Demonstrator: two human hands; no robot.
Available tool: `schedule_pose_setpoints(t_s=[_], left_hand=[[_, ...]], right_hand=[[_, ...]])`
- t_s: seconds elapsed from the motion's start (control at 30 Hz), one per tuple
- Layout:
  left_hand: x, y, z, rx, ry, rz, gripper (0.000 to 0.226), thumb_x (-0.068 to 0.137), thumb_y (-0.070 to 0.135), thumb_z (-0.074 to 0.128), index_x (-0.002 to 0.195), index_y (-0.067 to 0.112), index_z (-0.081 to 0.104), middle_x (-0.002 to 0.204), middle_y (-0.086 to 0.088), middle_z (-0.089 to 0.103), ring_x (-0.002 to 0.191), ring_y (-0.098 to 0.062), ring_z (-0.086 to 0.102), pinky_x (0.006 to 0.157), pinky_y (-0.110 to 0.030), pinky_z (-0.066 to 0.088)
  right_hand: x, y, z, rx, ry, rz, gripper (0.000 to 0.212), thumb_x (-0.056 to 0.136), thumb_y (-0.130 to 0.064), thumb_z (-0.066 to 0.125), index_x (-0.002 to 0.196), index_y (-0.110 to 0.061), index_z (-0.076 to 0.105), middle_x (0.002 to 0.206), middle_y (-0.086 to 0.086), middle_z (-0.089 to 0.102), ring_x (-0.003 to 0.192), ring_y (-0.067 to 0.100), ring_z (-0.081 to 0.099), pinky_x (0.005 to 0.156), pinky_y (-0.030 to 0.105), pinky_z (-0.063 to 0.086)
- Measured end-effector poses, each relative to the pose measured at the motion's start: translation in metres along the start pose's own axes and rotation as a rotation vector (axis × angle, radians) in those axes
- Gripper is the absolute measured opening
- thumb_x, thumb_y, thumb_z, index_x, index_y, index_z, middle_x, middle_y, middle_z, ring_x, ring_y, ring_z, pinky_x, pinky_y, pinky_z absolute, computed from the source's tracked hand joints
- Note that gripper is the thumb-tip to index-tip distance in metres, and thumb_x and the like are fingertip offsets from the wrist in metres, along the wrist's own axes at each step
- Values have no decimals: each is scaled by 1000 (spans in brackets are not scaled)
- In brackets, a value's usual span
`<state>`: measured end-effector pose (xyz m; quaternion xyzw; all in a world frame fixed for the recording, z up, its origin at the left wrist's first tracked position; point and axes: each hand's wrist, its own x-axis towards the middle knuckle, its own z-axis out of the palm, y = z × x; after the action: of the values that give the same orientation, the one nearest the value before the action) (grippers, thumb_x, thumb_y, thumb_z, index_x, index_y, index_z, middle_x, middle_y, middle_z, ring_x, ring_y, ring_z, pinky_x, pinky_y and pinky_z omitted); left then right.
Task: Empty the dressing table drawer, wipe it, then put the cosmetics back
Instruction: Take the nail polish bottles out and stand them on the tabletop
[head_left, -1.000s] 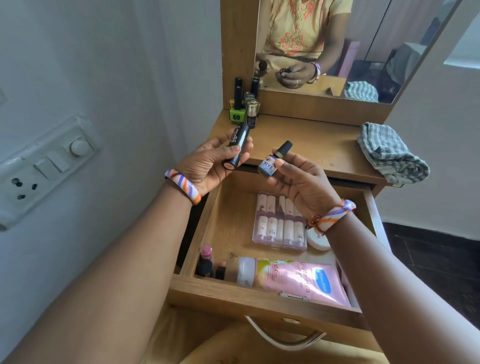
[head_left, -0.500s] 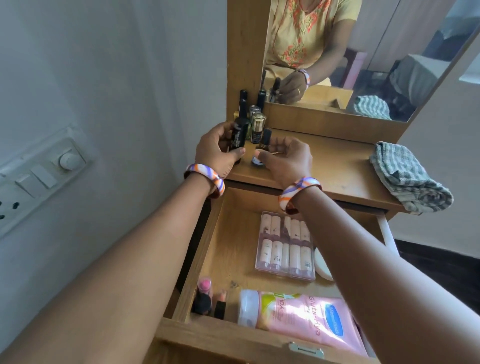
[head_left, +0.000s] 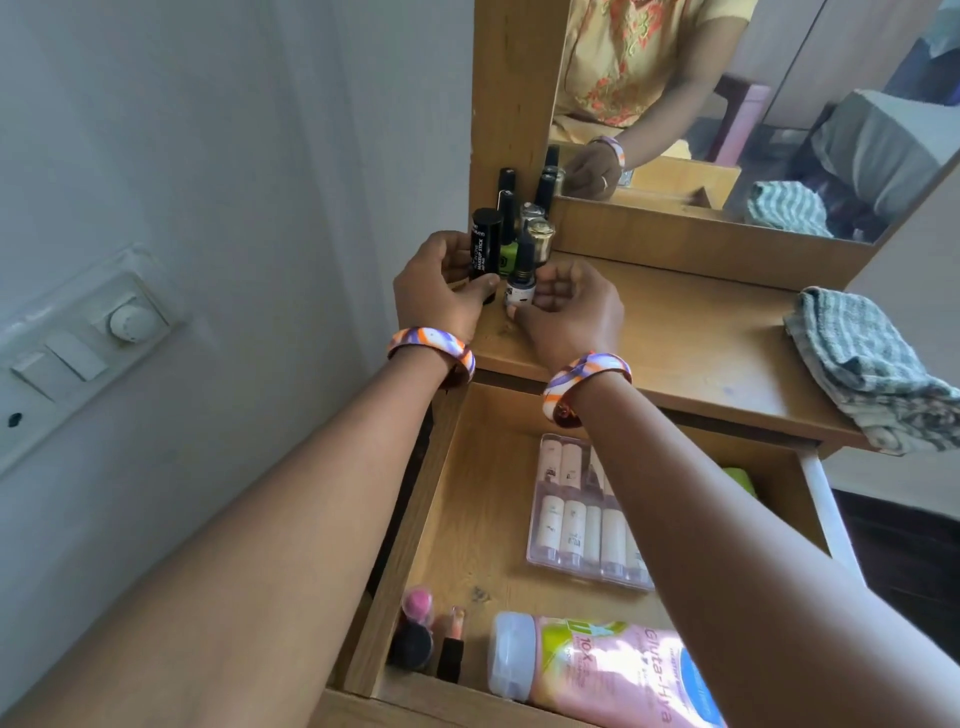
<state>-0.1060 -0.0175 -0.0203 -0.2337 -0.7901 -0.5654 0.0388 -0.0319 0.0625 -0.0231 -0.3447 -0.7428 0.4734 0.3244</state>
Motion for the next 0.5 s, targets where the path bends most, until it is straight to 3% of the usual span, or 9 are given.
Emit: schedule_pose_setpoints(t_s=[0.13,0.23,0.3,0.5], left_hand=[[0,-3,-1,30,-25,-24,40,78,9,74,114,4,59,114,-10,66,102,-20,64,85,-19,48],[1,-5,0,49,-12,-68,37,76,10,75,107,1,59,109,-11,66,88,-14,61,76,-13,45],[1,-4,1,85,-4,-73,32,77,13,75,102,-1,61,105,-13,66,83,-13,56,75,-16,43],[1,-3,-1,120,-37,-45,20,80,15,72,93,0,70,100,-12,70,90,-21,63,77,-18,44]], right_hand=[[2,0,1,6,16,32,27,74,-11,76,95,-17,61,84,-5,60,77,8,57,65,12,48],[2,-1,1,-14,28,52,28,73,-14,78,92,-19,59,85,-5,60,75,8,55,64,11,45],[2,-2,1,-24,26,58,28,72,-16,79,90,-20,57,83,-6,58,72,6,53,62,11,44],[1,-4,1,-5,7,96,27,74,-11,75,90,-20,55,73,-11,53,67,4,52,60,10,44]])
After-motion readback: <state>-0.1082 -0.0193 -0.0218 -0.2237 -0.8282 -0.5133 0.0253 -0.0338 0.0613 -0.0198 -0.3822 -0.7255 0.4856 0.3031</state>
